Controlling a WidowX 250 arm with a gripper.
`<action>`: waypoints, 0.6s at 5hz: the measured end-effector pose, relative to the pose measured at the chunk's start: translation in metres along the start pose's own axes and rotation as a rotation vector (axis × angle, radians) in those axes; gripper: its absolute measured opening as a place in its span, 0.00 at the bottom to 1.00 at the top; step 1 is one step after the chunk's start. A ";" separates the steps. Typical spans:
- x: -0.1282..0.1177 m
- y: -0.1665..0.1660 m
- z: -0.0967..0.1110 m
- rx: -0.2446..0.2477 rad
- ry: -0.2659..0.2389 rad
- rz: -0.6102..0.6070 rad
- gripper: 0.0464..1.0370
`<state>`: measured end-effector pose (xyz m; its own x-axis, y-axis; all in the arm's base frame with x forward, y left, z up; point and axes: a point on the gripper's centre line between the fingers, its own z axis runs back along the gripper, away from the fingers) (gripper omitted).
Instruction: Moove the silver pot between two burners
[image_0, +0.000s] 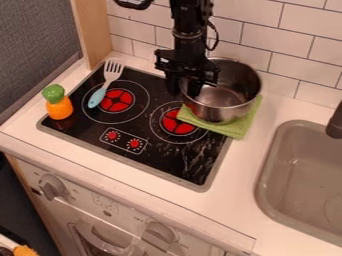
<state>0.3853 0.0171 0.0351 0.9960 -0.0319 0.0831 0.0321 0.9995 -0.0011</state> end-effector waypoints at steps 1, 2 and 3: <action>0.001 -0.003 0.014 -0.019 -0.025 -0.012 0.11; -0.002 -0.003 0.024 -0.068 -0.020 -0.020 0.03; 0.003 0.016 0.062 -0.095 -0.068 0.004 0.03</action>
<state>0.3840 0.0330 0.0970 0.9883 -0.0248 0.1506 0.0396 0.9946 -0.0960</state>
